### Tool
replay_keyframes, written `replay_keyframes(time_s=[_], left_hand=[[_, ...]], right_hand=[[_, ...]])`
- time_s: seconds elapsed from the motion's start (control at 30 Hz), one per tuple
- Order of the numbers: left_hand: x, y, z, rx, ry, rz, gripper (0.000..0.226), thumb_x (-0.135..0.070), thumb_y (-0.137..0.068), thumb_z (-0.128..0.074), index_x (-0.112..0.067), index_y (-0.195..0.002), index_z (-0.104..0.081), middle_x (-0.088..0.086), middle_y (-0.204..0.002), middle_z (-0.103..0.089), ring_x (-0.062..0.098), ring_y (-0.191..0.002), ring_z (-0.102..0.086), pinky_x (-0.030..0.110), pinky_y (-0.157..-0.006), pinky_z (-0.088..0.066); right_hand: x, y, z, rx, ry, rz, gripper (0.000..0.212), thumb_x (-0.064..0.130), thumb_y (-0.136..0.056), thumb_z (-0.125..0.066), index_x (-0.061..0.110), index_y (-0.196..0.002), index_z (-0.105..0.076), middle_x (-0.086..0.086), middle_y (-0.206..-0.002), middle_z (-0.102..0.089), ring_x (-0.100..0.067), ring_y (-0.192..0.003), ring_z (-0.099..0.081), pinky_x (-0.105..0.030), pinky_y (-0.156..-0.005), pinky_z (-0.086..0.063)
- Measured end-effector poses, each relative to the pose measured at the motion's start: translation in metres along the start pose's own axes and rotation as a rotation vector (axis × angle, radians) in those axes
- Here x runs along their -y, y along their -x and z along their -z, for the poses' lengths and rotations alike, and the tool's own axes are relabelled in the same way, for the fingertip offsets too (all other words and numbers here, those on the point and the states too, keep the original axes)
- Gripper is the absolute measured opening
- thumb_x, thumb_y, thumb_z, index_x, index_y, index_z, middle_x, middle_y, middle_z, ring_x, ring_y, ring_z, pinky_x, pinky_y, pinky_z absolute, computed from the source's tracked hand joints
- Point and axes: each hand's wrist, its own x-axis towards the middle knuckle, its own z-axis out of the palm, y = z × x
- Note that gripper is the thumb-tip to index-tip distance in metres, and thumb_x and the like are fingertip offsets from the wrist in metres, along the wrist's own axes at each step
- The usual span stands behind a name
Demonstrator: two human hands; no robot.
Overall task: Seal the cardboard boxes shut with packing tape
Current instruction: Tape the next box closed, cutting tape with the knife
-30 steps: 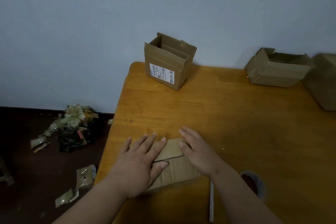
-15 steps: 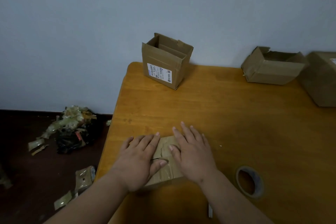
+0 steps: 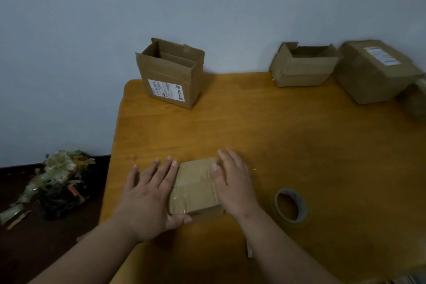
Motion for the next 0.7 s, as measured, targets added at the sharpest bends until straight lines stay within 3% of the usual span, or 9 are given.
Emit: replay_keyframes(time_s=[0.1, 0.27, 0.33, 0.43, 0.57, 0.7], left_hand=[[-0.003, -0.012, 0.009, 0.07, -0.049, 0.062, 0.117, -0.098, -0.065, -0.016, -0.024, -0.138, 0.038, -0.005, -0.152, 0.036, 0.018, -0.144, 0.028, 0.055, -0.117, 0.013], [-0.01, -0.031, 0.015, 0.074, -0.016, 0.144, 0.12, -0.097, -0.064, -0.014, -0.022, -0.143, 0.035, -0.002, -0.159, 0.028, 0.022, -0.148, 0.023, 0.057, -0.117, 0.012], [-0.013, -0.036, 0.017, 0.011, -0.003, 0.174, 0.126, -0.1, -0.059, -0.011, -0.021, -0.149, 0.029, -0.001, -0.16, 0.025, 0.022, -0.148, 0.022, 0.058, -0.117, 0.012], [-0.031, -0.037, 0.019, -0.124, -0.027, 0.139, 0.128, -0.102, -0.058, -0.005, -0.02, -0.155, 0.012, -0.001, -0.163, 0.015, 0.023, -0.15, 0.016, 0.058, -0.116, 0.014], [-0.061, -0.032, 0.022, -0.336, 0.014, 0.018, 0.096, -0.081, -0.081, -0.028, -0.021, -0.155, -0.022, 0.001, -0.163, -0.019, 0.025, -0.15, -0.01, 0.057, -0.117, 0.005], [-0.087, -0.028, 0.027, -0.405, 0.177, -0.072, 0.069, -0.057, -0.083, -0.042, -0.027, -0.145, -0.041, -0.002, -0.153, -0.036, 0.025, -0.139, -0.029, 0.052, -0.111, -0.018]], right_hand=[[-0.032, 0.006, 0.011, -0.099, 0.02, -0.117, 0.047, 0.041, -0.104, -0.034, 0.021, -0.146, -0.041, 0.001, -0.151, -0.036, -0.017, -0.141, -0.028, -0.036, -0.118, -0.023], [-0.089, 0.029, 0.022, -0.314, 0.137, -0.379, 0.039, 0.036, -0.101, -0.044, 0.02, -0.136, -0.049, -0.004, -0.133, -0.049, -0.024, -0.125, -0.043, -0.038, -0.104, -0.035], [-0.102, 0.041, 0.024, -0.323, 0.196, -0.48, 0.044, 0.037, -0.097, -0.049, 0.021, -0.138, -0.043, -0.004, -0.137, -0.046, -0.025, -0.128, -0.039, -0.042, -0.108, -0.032], [-0.119, 0.05, 0.024, -0.144, 0.297, -0.578, 0.056, 0.048, -0.09, -0.053, 0.023, -0.139, -0.04, -0.001, -0.143, -0.042, -0.027, -0.137, -0.031, -0.046, -0.114, -0.019], [-0.131, 0.055, 0.021, 0.05, 0.446, -0.525, 0.025, 0.035, -0.09, -0.047, 0.031, -0.113, -0.056, 0.009, -0.121, -0.057, -0.02, -0.133, -0.037, -0.051, -0.114, -0.016], [-0.131, 0.053, 0.029, -0.09, 0.317, -0.486, 0.014, 0.029, -0.094, -0.046, 0.031, -0.103, -0.057, 0.011, -0.108, -0.059, -0.017, -0.125, -0.045, -0.05, -0.11, -0.021]])
